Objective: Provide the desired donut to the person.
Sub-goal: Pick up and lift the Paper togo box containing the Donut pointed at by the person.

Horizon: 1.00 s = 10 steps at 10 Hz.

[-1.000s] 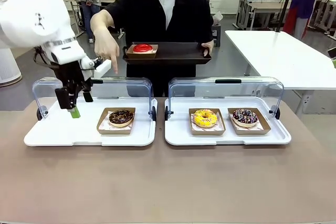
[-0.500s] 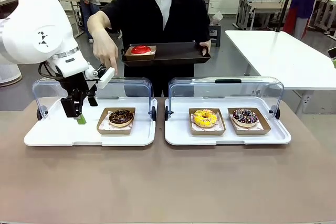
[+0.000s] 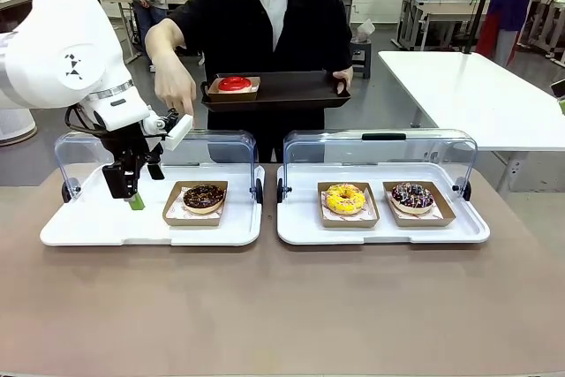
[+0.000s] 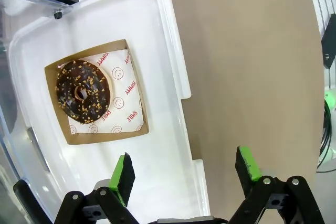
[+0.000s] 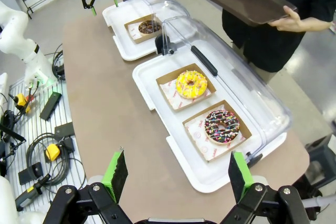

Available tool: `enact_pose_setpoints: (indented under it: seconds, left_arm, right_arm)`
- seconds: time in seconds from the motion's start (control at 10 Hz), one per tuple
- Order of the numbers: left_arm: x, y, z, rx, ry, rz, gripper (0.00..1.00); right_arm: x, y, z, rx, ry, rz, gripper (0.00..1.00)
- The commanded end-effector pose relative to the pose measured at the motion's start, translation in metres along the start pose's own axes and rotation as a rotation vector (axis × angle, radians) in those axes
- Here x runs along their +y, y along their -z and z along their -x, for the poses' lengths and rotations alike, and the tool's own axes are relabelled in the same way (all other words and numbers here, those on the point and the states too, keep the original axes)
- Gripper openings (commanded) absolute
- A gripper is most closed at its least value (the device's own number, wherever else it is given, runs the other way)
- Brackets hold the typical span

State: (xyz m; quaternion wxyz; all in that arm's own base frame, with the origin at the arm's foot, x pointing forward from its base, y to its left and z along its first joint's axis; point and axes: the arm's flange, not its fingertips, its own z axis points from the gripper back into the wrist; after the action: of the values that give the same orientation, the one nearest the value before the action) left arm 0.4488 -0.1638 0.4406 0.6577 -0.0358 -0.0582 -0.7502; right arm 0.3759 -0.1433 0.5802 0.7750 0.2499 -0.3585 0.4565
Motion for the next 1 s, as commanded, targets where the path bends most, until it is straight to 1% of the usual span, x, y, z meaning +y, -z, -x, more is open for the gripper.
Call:
enact_pose_setpoints:
  seconds: [0.0,0.2,0.4,0.5,0.9]
  left_arm:
    - [0.0,0.0,0.0,0.0,0.0,0.0,1.0]
    - [0.008,0.033,-0.015,0.02,-0.045,-0.016,1.0]
    - [0.005,0.058,-0.023,0.055,-0.048,-0.053,1.0]
    - [0.005,0.067,-0.023,0.072,-0.059,-0.061,1.0]
    - [0.021,0.093,-0.016,0.107,-0.088,-0.03,1.0]
  right_arm:
    - [-0.002,0.0,-0.001,-0.032,-0.015,-0.008,1.0]
    - [-0.002,0.0,-0.001,-0.032,-0.015,-0.008,1.0]
    - [-0.002,0.0,-0.001,-0.032,-0.015,-0.008,1.0]
    - [-0.002,0.0,-0.001,-0.032,-0.015,-0.008,1.0]
    - [-0.002,0.0,-0.001,-0.032,-0.015,-0.008,1.0]
